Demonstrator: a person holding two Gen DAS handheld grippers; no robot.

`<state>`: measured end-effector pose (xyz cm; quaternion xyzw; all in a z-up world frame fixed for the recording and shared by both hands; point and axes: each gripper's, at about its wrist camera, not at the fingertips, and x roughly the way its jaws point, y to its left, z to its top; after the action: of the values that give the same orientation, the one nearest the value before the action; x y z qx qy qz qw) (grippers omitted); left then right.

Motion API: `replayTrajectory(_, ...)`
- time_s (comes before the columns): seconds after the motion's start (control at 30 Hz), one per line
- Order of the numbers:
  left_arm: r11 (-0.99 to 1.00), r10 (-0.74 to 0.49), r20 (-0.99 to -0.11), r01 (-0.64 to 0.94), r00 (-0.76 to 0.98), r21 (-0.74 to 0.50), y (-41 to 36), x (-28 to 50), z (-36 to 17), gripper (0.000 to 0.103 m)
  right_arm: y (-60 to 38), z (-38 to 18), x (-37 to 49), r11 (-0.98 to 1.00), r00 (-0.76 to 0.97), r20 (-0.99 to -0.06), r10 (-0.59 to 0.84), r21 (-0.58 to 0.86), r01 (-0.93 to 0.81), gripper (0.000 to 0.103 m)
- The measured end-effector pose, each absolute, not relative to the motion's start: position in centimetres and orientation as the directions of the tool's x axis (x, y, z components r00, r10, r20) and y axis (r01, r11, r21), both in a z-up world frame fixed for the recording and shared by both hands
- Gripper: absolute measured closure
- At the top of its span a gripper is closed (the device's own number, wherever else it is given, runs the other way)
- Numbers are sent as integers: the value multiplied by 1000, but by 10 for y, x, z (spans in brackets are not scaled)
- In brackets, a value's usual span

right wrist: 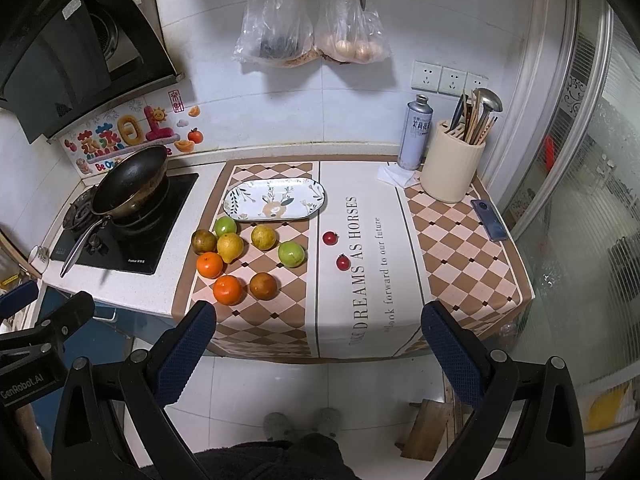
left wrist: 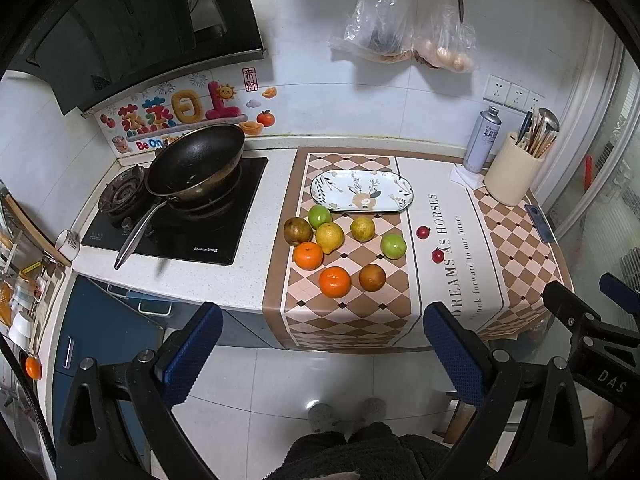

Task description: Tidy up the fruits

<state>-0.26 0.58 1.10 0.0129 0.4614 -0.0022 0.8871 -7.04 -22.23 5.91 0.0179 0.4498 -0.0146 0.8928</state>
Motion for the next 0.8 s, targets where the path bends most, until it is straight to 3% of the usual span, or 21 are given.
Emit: replayTrajectory(0.8,999,4,-814,26,581,24,-1,8,19,0,-221,67,-62,998,604,-797,-12,25,53,0)
